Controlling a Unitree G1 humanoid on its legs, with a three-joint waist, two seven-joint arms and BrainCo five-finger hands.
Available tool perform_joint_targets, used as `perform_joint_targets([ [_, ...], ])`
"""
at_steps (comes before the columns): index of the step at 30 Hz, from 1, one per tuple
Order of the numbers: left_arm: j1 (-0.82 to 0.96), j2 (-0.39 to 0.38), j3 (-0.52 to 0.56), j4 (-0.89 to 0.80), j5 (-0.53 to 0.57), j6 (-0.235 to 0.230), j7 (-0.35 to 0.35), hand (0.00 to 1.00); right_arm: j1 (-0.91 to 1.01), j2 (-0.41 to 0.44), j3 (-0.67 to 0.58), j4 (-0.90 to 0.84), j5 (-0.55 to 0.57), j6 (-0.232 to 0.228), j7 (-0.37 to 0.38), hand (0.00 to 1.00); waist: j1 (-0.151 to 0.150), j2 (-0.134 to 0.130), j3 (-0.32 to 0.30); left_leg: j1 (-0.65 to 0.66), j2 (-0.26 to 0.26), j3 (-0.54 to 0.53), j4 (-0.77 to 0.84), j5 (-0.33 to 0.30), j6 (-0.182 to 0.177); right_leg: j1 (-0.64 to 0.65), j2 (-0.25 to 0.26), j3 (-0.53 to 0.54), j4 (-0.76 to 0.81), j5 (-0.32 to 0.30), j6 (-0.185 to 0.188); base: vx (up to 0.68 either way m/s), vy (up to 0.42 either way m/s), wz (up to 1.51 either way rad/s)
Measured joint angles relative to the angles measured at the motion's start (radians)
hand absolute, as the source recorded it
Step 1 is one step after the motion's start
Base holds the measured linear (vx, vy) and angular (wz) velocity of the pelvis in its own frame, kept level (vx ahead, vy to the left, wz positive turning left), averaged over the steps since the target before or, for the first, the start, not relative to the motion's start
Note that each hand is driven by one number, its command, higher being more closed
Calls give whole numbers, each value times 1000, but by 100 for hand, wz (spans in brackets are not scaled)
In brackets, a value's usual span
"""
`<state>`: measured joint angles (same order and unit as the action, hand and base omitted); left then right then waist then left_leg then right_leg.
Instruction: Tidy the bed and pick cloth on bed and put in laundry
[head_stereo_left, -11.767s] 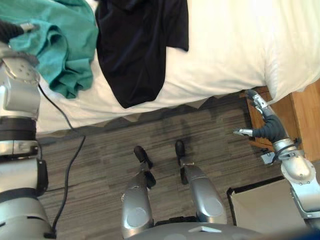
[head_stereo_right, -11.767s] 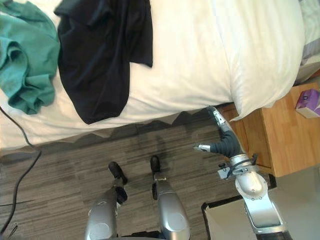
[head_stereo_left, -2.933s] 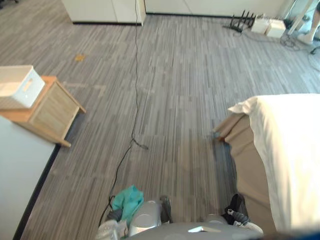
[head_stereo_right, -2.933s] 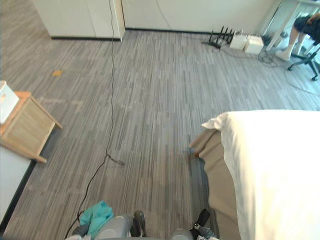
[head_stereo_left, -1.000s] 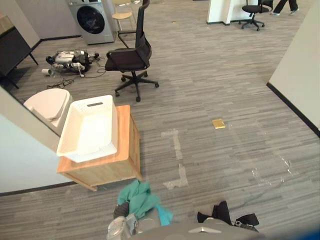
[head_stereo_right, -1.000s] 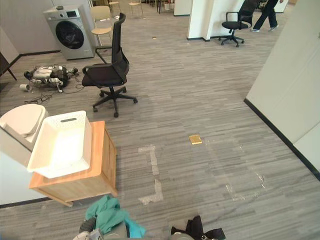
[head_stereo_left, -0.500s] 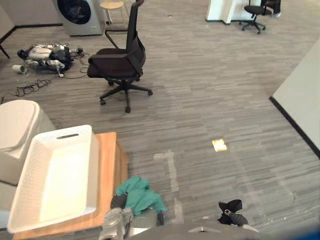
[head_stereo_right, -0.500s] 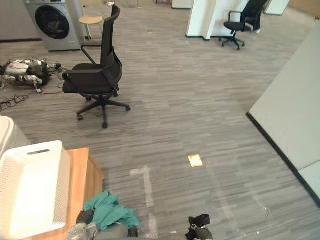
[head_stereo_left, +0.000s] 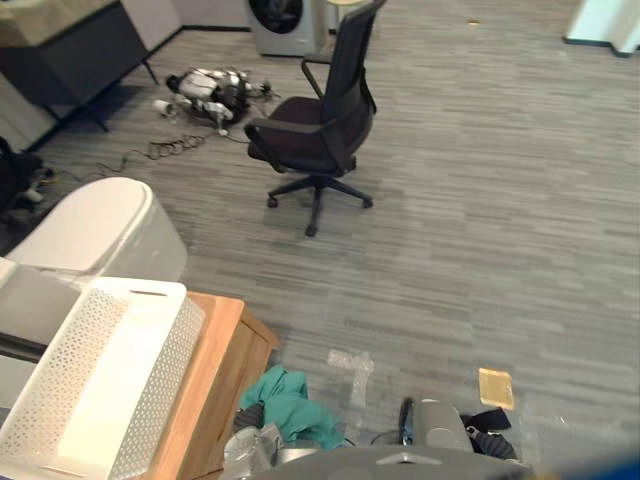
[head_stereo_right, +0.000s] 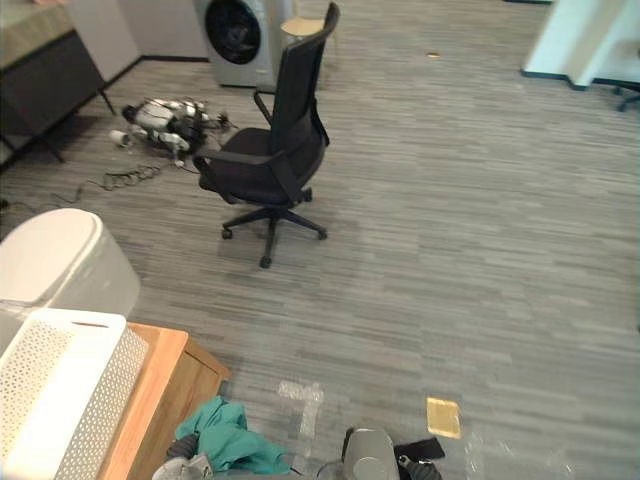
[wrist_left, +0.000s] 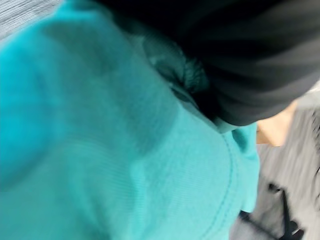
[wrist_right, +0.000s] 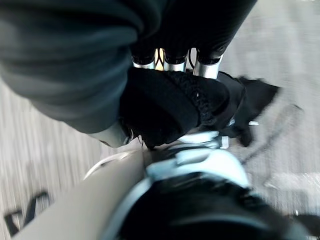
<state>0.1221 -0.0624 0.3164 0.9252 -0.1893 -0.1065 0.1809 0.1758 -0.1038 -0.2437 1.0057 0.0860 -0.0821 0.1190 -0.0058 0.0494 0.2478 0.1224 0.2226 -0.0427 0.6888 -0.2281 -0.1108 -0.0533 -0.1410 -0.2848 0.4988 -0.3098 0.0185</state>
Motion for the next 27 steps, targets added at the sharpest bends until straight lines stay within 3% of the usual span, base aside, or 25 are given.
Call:
perform_joint_targets([
  [1, 15, 1, 10, -23, -22, -16, 0, 100, 0, 0, 5, -2, -25, 6, 0, 100, 4, -2, 2, -89, 63, 97, 155, -1, -1, 85, 10, -67, -56, -1, -8, 383, -243, 118],
  [2, 21, 10, 17, -40, -28, -22, -1, 100, 1, 0, 22, -5, -58, 12, 1, 100, 10, -16, 1, -147, 97, 203, 212, -8, 2, 165, 16, -123, -130, 1, -9, 361, -226, 117],
  [4, 20, 21, 9, -39, -41, -36, -1, 100, -7, 3, 25, -4, -101, 13, 14, 100, 27, -32, -7, -206, 86, 337, 167, -27, 16, 264, 16, -197, -228, 14, 5, 336, -169, 107],
  [6, 15, 28, -5, -38, -62, -37, -12, 100, -39, -7, 26, 20, -121, 12, 34, 100, 34, -35, -7, -239, 37, 475, 23, -41, 31, 342, 13, -265, -283, 18, 9, 416, -84, 104],
  [7, 16, 33, -10, -35, -67, -35, -21, 100, -58, -12, 26, 36, -125, 12, 39, 100, 26, -34, -8, -249, -2, 604, -111, 6, 115, 373, 10, -317, -288, 17, 15, 428, -15, 136],
  [8, 21, 49, -32, -30, -73, -34, -25, 100, -62, -10, 23, 43, -129, 12, 40, 100, 24, -48, -17, -231, -45, 733, -206, 44, 270, 394, 7, -360, -273, 17, 40, 436, -22, 149],
  [10, 23, 77, -70, -29, -73, -20, -24, 100, -59, 16, 15, 51, -129, 2, 54, 100, 12, -75, -43, -207, -100, 773, -301, 76, 324, 364, -35, -405, -155, 52, 79, 482, -4, 161],
  [11, 22, 76, -81, -26, -70, -12, -26, 100, -59, 12, 13, 51, -128, -8, 55, 100, 4, -72, -44, -203, -101, 761, -329, 77, 324, 343, -43, -403, -121, 26, 82, 387, 29, 150],
  [12, 14, 79, -56, -16, -73, -3, -27, 100, -70, 11, 21, 48, -127, -18, 55, 100, 19, -77, -37, -195, -104, 723, -342, 82, 317, 346, -32, -394, -201, 0, 85, 336, -20, 97],
  [13, 12, 92, -33, -18, -74, 9, -27, 100, -88, 26, 28, 47, -127, -20, 53, 100, 32, -103, -30, -199, -90, 724, -276, 80, 316, 362, -35, -391, -319, 108, 66, 326, -63, 84],
  [14, 8, 106, -30, -16, -67, 11, -26, 100, -108, 44, 39, 44, -127, -19, 52, 100, 37, -109, -14, -213, -71, 735, -195, 64, 320, 370, -44, -392, -297, 144, 85, 270, -59, 97],
  [15, -1, 118, -32, 8, -49, 24, -27, 100, -107, 31, 67, 45, -125, -17, 52, 100, 18, -100, -19, -217, -75, 737, -196, 40, 257, 372, -46, -384, -186, 138, 89, 170, 74, 112],
  [16, 10, 108, -49, 13, -24, 35, -28, 100, -92, 10, 67, 31, -104, -12, 57, 100, 11, -71, -37, -171, -93, 725, -289, 6, 271, 326, -63, -349, -23, 144, 79, 173, 69, 170],
  [17, 9, 124, -81, 13, 4, 37, -29, 100, -100, 5, 67, 31, -79, -7, 51, 100, -4, -80, -30, -133, -144, 642, -372, 19, 261, 233, -94, -214, 204, 103, 91, 119, 21, 165],
  [18, 5, 137, -97, 12, 20, 37, -29, 100, -103, 11, 68, 31, -76, -5, 52, 100, -11, -98, -25, -121, -166, 598, -402, 34, 261, 194, -85, -159, 259, 53, 102, 167, -178, 215],
  [19, -18, 153, -121, 15, 48, 37, -29, 100, -97, 17, 69, 32, -53, -3, 53, 100, -11, -101, 3, -101, -178, 515, -429, 54, 252, 130, -52, -82, 286, 6, 56, 174, -259, 226],
  [20, -34, 154, -123, 37, 71, 38, -29, 100, -80, 12, 70, 30, -14, -4, 54, 100, -15, -92, 12, -98, -178, 419, -435, 63, 239, 66, -8, -21, 255, -23, 42, 184, -272, 226],
  [22, -39, 159, -126, 50, 102, 42, -29, 100, -67, 6, 93, 29, 43, -4, 52, 100, -33, -89, 16, -90, -176, 290, -453, 78, 204, 22, 43, 117, 112, -20, 49, 175, -289, 238],
  [23, -33, 178, -131, 47, 109, 40, -30, 100, -43, 16, 109, 27, 91, -4, 47, 100, -26, -129, 5, -78, -212, 249, -465, 91, 163, 34, 22, 178, -84, 67, 72, 192, -299, 210],
  [24, -29, 197, -129, 37, 114, 37, -31, 100, -34, 28, 111, 30, 104, -4, 46, 100, -7, -167, 2, -69, -233, 249, -470, 90, 151, 30, -15, 197, -160, 126, 51, 233, -344, 126],
  [25, -28, 190, -115, 42, 123, 38, -29, 100, -57, 33, 108, 52, 109, 6, 43, 100, 19, -156, 8, -57, -200, 267, -459, 85, 125, 56, -13, 165, -153, 105, 36, 230, -341, 59],
  [27, 1, 160, -106, 40, 122, 30, -28, 100, -62, 11, 100, 28, 109, 10, 48, 100, 19, -115, -5, -69, -152, 317, -455, 91, 98, 73, 11, 120, -206, 105, 29, 235, -270, 50],
])
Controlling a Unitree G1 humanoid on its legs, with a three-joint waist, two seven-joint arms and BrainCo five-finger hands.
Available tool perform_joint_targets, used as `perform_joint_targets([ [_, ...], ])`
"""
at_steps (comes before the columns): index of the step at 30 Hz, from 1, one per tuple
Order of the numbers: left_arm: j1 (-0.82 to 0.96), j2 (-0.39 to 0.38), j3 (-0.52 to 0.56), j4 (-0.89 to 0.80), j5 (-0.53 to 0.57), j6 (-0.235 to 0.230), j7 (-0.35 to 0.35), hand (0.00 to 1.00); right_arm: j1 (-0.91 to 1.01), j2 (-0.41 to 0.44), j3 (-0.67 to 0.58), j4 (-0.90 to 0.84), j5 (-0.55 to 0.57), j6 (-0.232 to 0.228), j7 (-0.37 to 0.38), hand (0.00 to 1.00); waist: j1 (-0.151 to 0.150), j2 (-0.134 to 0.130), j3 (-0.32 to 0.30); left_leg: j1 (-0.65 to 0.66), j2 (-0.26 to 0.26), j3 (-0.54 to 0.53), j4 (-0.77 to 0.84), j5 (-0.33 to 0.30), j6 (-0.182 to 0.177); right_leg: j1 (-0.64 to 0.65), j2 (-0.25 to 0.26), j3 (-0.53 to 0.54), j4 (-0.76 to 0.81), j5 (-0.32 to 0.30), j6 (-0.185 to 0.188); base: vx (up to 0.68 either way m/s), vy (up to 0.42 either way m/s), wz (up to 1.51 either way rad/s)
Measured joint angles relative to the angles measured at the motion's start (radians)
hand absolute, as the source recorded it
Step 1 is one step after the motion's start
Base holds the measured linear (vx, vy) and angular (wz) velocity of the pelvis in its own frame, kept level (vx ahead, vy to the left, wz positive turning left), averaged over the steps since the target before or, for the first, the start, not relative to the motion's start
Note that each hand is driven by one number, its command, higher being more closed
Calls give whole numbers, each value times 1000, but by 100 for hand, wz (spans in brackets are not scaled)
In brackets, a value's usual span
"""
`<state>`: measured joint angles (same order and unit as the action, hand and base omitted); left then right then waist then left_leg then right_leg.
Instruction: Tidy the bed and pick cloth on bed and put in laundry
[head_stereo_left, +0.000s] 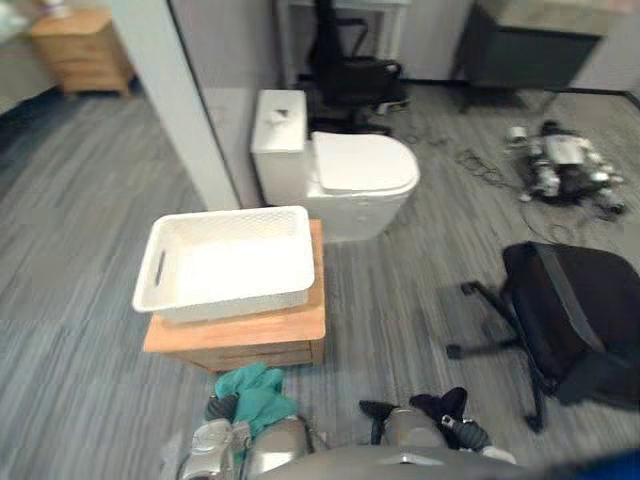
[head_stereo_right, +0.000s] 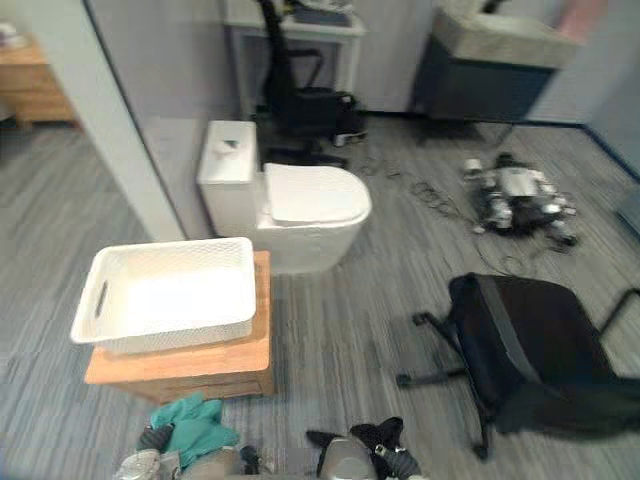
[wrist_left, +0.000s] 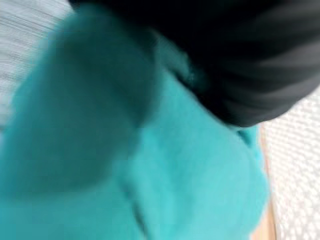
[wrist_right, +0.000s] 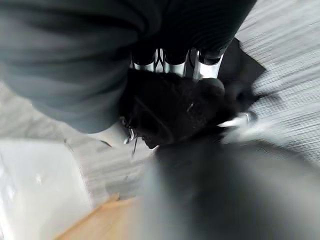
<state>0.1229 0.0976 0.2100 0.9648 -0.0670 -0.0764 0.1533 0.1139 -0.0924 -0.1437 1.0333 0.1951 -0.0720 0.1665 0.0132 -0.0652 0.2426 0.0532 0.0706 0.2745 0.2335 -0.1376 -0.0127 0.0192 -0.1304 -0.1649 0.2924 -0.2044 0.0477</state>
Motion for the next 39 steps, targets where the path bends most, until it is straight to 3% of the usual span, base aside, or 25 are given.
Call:
perform_joint_targets([
  [2, 28, -23, 3, 2, -2, -8, 2, 100, -20, -29, -5, 1, -5, 21, 2, 100, -2, 46, 6, -7, 24, 19, 20, -7, -28, 38, 11, -35, -26, 1, -3, 216, -117, 39],
  [4, 46, -25, 1, 2, 3, -16, 4, 100, -20, -28, -16, 5, -2, 41, 0, 100, -9, 53, 5, -21, 62, 112, 76, -28, -59, 75, 10, -72, -43, 1, -3, 124, -27, 39],
  [5, 47, -23, -5, 2, 12, -23, 6, 100, -20, -28, -20, 4, 0, 59, -1, 100, -7, 53, 5, -21, 88, 191, 107, -40, -54, 91, 10, -92, -43, 1, -3, 141, 9, 35],
  [7, 47, -17, -5, 2, 19, -32, 6, 100, -21, -26, -41, 0, 4, 73, -2, 100, -4, 53, -3, -18, 92, 229, 114, -39, -39, 96, 6, -100, -39, 1, -2, 97, 52, 17],
  [12, 60, 10, -2, 13, 22, -51, -3, 100, -16, 22, -89, -5, 7, 89, 2, 100, -14, 4, -19, 29, 34, 222, -9, 16, -23, 94, -29, -94, -60, 25, 25, 33, 54, 0],
  [13, 61, 9, 3, 13, 22, -55, -5, 100, -15, 33, -95, -7, 7, 90, 1, 100, -14, 0, -18, 28, 36, 221, 3, -5, -16, 95, -37, -88, -62, 26, 24, -13, 25, -18],
  [14, 66, 4, 18, 13, 22, -62, -17, 100, -12, 38, -101, -13, 8, 92, 0, 100, -16, 2, -20, 30, 79, 246, 46, -34, -4, 96, -38, -85, -62, 25, 23, -24, 4, -29],
  [15, 73, -5, 31, 11, 30, -67, -27, 100, -4, 34, -100, -24, 8, 92, -3, 100, -17, 4, -23, 28, 159, 255, 108, -53, -22, 95, -43, -77, -68, 24, 20, 0, 69, -34],
  [18, 71, -19, 36, 8, 59, -98, -45, 100, 13, 12, -97, -35, 9, 88, -17, 100, -25, 35, -39, 34, 301, 198, 132, -22, -54, 72, -72, -33, -55, 30, 37, -34, 303, -29],
  [20, 58, -33, 35, 4, 89, -128, -61, 100, 13, 4, -98, -38, 10, 80, -21, 100, -23, 52, -44, 80, 330, 117, 43, 78, -145, 24, -90, 31, -34, 42, 86, -118, 479, -61],
  [21, 58, -40, 30, 4, 109, -132, -61, 100, 10, -1, -99, -40, 9, 78, -22, 100, -21, 60, -47, 114, 318, 120, -1, 36, -241, -2, -98, 67, -35, 56, 115, -163, 591, -89],
  [22, 51, -10, 24, 7, 159, -135, -60, 100, 4, 20, -106, -41, 7, 75, -28, 100, -17, 17, -41, 146, 268, 181, -12, -29, -238, -17, -142, 120, -49, 93, 147, -254, 639, -105],
  [23, 52, 22, 14, 11, 206, -128, -58, 100, 21, 41, -117, -52, 1, 69, -20, 100, -24, -5, -41, 141, 235, 217, 18, -66, -221, -20, -174, 138, -90, 182, 135, -225, 519, -90],
  [24, 53, 28, -2, 13, 220, -125, -58, 100, 28, 46, -124, -52, -3, 67, -15, 100, -23, -10, -43, 143, 230, 235, 38, -82, -206, -21, -177, 138, -106, 238, 117, -284, 495, -95],
  [25, 52, 32, -27, 13, 217, -122, -61, 100, 41, 46, -122, -54, -7, 53, -1, 100, -17, -2, -59, 155, 227, 292, 46, -98, -178, -30, -167, 127, -171, 386, 65, -253, 545, -99],
  [26, 52, 38, -47, 10, 205, -110, -65, 100, 52, 47, -120, -53, -25, 31, 16, 100, -17, 1, -62, 174, 216, 336, 19, -87, -154, -36, -167, 78, -187, 425, 47, -297, 630, -97],
  [27, 51, 41, -56, 10, 196, -99, -70, 100, 58, 48, -119, -53, -32, 17, 26, 100, -20, 1, -63, 177, 204, 349, 0, -79, -143, -47, -161, 57, -170, 413, 60, -212, 416, -63],
  [28, 36, 47, -77, 11, 194, -81, -76, 100, 67, 50, -116, -52, -47, -6, 37, 100, -30, 2, -63, 172, 186, 355, -39, -58, -124, -52, -131, 45, -132, 374, 88, -189, 296, -21],
  [29, 20, 53, -101, 11, 193, -70, -87, 100, 78, 57, -115, -51, -53, -24, 45, 100, -42, 3, -64, 167, 170, 350, -77, -38, -111, -51, -99, 48, -105, 333, 92, -168, 246, 0],
  [31, -11, 58, -137, 12, 193, -53, -113, 100, 92, 68, -118, -51, -52, -51, 54, 100, -63, 3, -71, 150, 122, 324, -157, 10, -80, -40, -8, 93, -35, 208, 113, -89, 151, 40],
  [32, -29, 50, -158, 12, 194, -37, -127, 100, 95, 68, -106, -46, -50, -58, 51, 100, -76, 1, -72, 134, 87, 293, -191, 35, -61, -12, 39, 125, -62, 126, 97, -46, 89, 64],
  [33, -33, 44, -171, 13, 194, -33, -134, 100, 96, 65, -99, -40, -50, -60, 49, 100, -82, 1, -73, 131, 66, 277, -207, 49, -54, 8, 54, 136, -96, 100, 75, -27, 23, 78],
  [34, -37, 27, -196, 13, 196, -18, -150, 100, 101, 59, -92, -30, -50, -60, 43, 100, -84, -12, -84, 131, 22, 250, -237, 68, -42, 61, 52, 149, -170, 62, 7, -35, -17, 62],
  [36, -38, -5, -216, 20, 197, -1, -158, 100, 110, 32, -86, -14, -44, -55, 39, 100, -87, 24, -102, 139, -2, 207, -299, 111, -36, 78, 50, 156, -183, 57, 3, -48, -19, 72],
  [39, -47, -13, -244, 39, 205, 6, -172, 100, 110, 23, -87, -11, -41, -42, 34, 100, -83, 30, -117, 152, -7, 149, -339, 146, -41, 97, 52, 109, -170, 38, -2, -4, -45, 59],
])
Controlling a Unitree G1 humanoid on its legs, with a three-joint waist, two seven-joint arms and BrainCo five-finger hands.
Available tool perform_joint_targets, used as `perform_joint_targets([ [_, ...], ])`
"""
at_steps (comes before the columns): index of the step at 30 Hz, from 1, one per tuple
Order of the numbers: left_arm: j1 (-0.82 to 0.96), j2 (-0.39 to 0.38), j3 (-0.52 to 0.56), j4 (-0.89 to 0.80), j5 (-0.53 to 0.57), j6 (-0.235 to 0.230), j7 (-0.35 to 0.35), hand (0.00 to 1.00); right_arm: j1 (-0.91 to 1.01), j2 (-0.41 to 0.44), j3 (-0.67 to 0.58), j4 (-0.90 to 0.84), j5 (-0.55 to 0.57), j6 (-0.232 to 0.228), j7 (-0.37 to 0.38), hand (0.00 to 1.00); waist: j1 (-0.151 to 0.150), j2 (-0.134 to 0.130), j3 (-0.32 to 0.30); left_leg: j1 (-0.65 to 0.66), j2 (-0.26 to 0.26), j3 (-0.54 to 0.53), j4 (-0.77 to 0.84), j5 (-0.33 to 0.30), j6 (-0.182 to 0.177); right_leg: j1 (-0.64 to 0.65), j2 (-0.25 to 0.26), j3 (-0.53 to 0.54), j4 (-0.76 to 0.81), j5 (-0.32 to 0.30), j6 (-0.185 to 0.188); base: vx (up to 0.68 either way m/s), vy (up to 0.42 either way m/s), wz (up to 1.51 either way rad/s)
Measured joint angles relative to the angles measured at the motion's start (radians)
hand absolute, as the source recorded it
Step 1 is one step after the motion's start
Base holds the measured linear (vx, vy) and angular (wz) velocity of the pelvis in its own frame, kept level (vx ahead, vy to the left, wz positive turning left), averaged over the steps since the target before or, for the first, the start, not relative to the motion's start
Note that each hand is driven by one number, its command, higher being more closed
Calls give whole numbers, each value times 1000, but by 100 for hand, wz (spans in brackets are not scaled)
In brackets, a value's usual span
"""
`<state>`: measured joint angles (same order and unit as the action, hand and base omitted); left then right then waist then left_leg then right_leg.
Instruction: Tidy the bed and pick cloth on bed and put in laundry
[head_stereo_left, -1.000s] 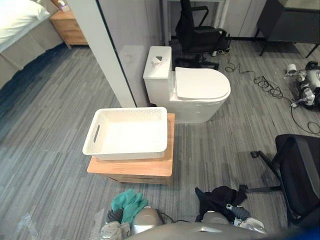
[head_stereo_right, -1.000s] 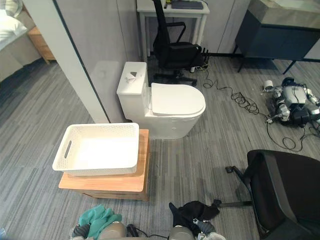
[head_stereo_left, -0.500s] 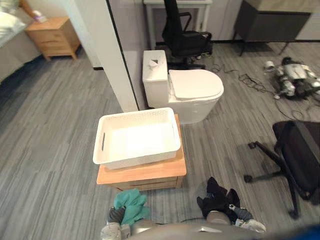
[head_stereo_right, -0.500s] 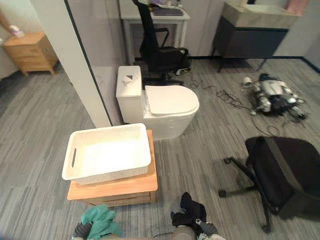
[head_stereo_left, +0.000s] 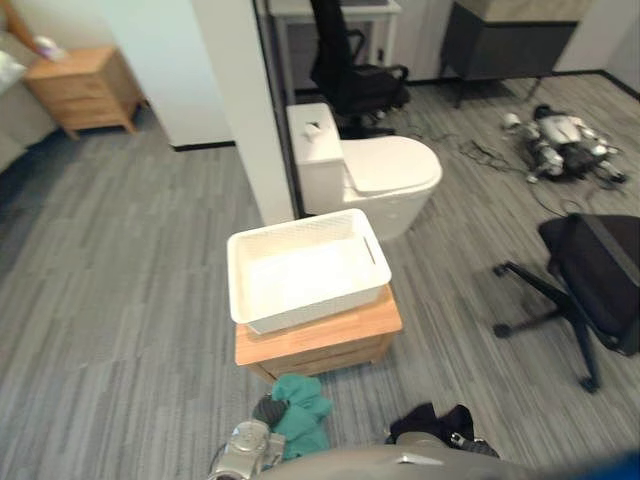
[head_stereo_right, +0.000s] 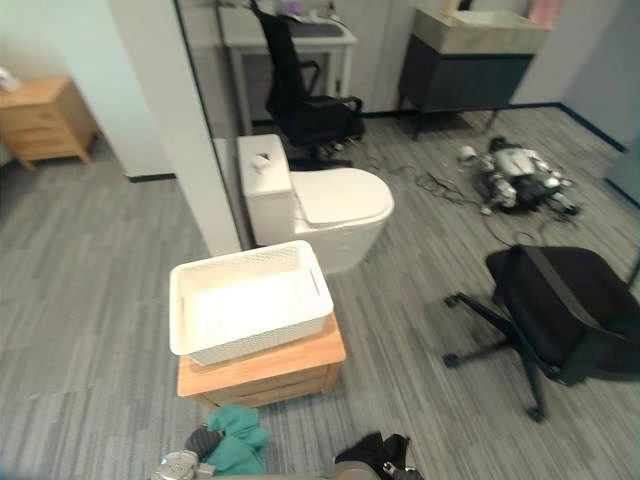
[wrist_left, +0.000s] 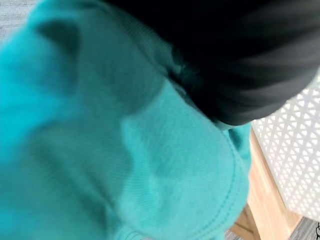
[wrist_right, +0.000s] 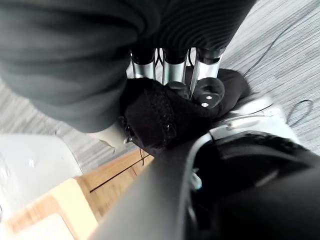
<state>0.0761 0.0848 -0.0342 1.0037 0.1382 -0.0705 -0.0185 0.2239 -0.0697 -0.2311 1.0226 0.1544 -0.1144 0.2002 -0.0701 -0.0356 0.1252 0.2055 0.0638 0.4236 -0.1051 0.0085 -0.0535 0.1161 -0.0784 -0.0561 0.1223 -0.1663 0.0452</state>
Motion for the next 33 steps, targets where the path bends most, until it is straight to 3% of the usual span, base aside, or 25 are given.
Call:
perform_joint_targets([
  [4, 6, 1, 9, 2, 4, -20, 57, 100, -29, 4, 9, 0, 34, 1, 19, 100, 16, -7, -9, 2, 13, -13, 2, 13, -10, -2, 6, -16, 9, -18, -12, -71, -59, 15],
  [6, 18, -3, 12, 0, 10, -55, 112, 100, -35, 13, 10, -3, 107, 1, 32, 100, 21, -10, -11, -3, 13, -14, 10, 10, -10, -1, 5, -17, 9, -20, -12, -53, -30, 4],
  [7, 21, -2, 24, -1, 7, -73, 137, 100, -42, 22, 12, -5, 152, 1, 30, 100, 23, -15, -9, -27, 21, -20, 74, -21, -9, 0, -2, -18, 9, -26, -1, -11, -25, 6],
  [8, 21, -2, 47, -3, -12, -85, 149, 100, -44, 30, 13, -7, 211, 3, 8, 100, 27, -18, -6, -91, 46, -24, 214, -86, -6, 0, -6, -19, 9, -21, 0, -1, -28, 7],
  [10, 22, -4, 77, -18, -50, -92, 147, 100, -46, 29, 10, -18, 281, 7, -49, 100, 29, -1, -4, -149, 92, -25, 348, -147, -1, 20, 5, -19, 10, -5, -4, 59, -5, 0],
  [13, 38, 15, 111, -29, -85, -92, 122, 100, -50, 29, -35, -67, 334, 3, -141, 100, 27, -6, 0, -86, 65, -13, 236, -109, -2, 29, 3, -12, 6, -1, -3, 7, 24, -6],
  [14, 48, 18, 118, -30, -95, -90, 108, 100, -48, 24, -75, -111, 334, -10, -180, 100, 22, -17, -8, -46, 43, 0, 155, -68, -5, 29, -4, -8, 8, -1, -3, -42, 19, -11],
  [16, 58, 16, 117, -34, -108, -89, 102, 100, -44, -8, -135, -203, 332, -41, -233, 100, 7, -11, -12, 0, 16, 4, 17, -1, -3, 5, -4, -8, 16, -5, -2, -92, 21, -1],
  [17, 59, 15, 116, -41, -107, -86, 104, 100, -48, -36, -172, -262, 330, -64, -266, 100, -1, 5, -15, -3, 8, 3, -2, 19, 0, -9, -8, -12, 26, -11, -2, -75, 18, 8],
  [23, 128, 30, 113, -101, -77, -66, 100, 100, -95, -235, -310, -641, 247, -85, -372, 100, -22, 8, -25, -18, -5, -1, -3, 13, 8, -21, -23, -21, 25, -23, 16, -17, 12, 5],
  [27, 148, 50, 82, -115, -79, -48, 90, 100, -196, -272, -310, -740, 177, -130, -391, 100, -23, -1, -36, -29, -13, -8, -2, 11, 9, -21, -29, -21, 20, -13, 14, 50, 32, 3],
  [28, 153, 54, 70, -116, -78, -39, 90, 100, -218, -272, -294, -778, 152, -128, -403, 100, -23, 4, -44, -34, -14, -13, -2, 12, 10, -23, -29, -22, 17, -5, 13, 75, 15, 7],
  [33, 149, 62, 50, -120, -77, 4, 89, 100, -367, -304, -217, -1000, 67, -19, -398, 100, -25, 8, -54, -50, -5, -24, -1, 17, 17, -24, -20, -7, -15, 41, 7, 31, 22, 5],
])
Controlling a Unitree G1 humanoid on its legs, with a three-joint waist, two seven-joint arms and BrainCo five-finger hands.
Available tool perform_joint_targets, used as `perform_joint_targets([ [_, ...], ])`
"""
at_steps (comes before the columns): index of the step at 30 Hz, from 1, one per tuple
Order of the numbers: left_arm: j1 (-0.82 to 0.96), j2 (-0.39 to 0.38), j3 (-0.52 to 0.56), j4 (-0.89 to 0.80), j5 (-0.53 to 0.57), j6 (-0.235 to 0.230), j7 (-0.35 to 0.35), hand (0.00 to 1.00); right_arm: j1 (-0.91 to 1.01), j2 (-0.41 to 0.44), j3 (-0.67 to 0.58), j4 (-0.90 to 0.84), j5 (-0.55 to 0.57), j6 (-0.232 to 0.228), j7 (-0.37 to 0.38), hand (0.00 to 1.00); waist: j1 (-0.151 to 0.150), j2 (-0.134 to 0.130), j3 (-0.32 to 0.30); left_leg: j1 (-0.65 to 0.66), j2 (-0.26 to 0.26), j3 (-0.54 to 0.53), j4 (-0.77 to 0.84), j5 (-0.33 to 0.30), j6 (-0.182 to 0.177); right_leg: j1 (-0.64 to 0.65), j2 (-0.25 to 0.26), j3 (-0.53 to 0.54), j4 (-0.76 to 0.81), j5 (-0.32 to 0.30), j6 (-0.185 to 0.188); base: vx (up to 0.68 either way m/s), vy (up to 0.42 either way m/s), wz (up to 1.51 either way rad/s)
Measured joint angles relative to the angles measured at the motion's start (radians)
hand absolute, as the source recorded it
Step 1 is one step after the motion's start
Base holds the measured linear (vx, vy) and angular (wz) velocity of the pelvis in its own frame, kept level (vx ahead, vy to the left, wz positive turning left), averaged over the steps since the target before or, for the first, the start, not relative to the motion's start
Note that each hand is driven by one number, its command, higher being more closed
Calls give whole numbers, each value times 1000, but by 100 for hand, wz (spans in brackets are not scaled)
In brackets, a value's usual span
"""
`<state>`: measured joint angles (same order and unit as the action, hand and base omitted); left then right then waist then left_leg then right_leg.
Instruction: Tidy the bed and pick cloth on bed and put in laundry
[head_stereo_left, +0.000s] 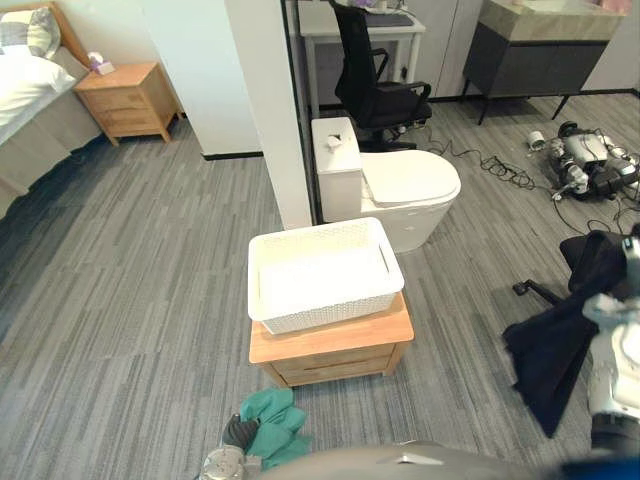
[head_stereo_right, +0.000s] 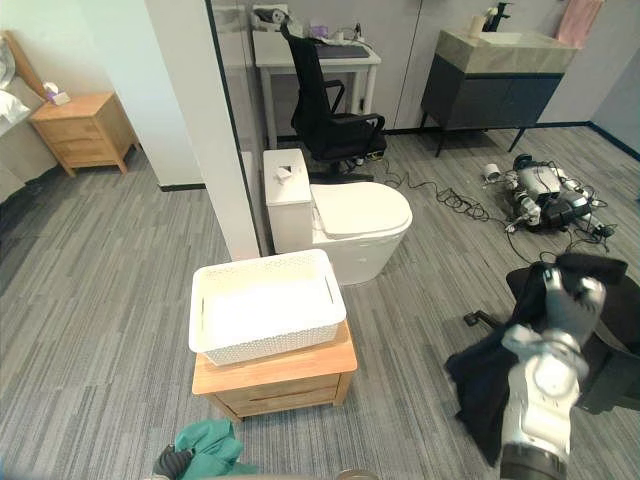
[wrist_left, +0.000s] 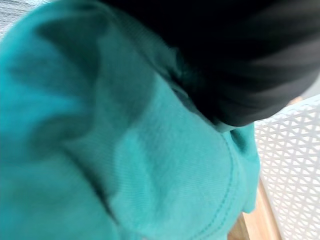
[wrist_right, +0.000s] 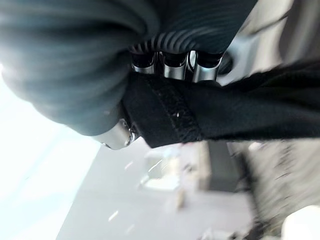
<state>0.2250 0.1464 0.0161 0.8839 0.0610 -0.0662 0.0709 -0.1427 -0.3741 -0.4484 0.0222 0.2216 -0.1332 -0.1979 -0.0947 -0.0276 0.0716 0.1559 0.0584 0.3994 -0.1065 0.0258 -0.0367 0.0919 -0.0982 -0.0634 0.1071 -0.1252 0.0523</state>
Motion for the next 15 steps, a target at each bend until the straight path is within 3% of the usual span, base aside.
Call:
perform_joint_targets([
  [2, 7, 1, 0, 2, 6, -2, -6, 100, -79, -62, 46, -68, -12, 57, 30, 100, 4, 0, -1, -3, 7, -4, 0, 1, 2, 0, 9, 20, -6, 17, -2, -53, 12, 0],
  [8, 52, 24, 6, 22, 48, -16, -6, 100, -259, -212, 175, -125, -8, 149, 121, 100, 6, -23, -29, -36, 7, -28, -1, 22, 7, -13, 12, 30, -29, 20, -5, -86, -8, 7],
  [12, 76, 4, 36, 51, 50, -48, 0, 100, -397, -311, 286, -119, 25, 190, 149, 100, 11, -10, -37, -41, 11, -35, -2, 36, 7, -14, 17, 34, -32, 20, -7, -89, -15, 4],
  [15, 81, -10, 66, 51, 51, -58, 1, 100, -489, -355, 347, -116, 72, 196, 156, 100, 37, -7, -40, -43, 19, -38, -2, 47, 5, -14, 25, 33, -40, 24, -13, -74, -20, 3],
])
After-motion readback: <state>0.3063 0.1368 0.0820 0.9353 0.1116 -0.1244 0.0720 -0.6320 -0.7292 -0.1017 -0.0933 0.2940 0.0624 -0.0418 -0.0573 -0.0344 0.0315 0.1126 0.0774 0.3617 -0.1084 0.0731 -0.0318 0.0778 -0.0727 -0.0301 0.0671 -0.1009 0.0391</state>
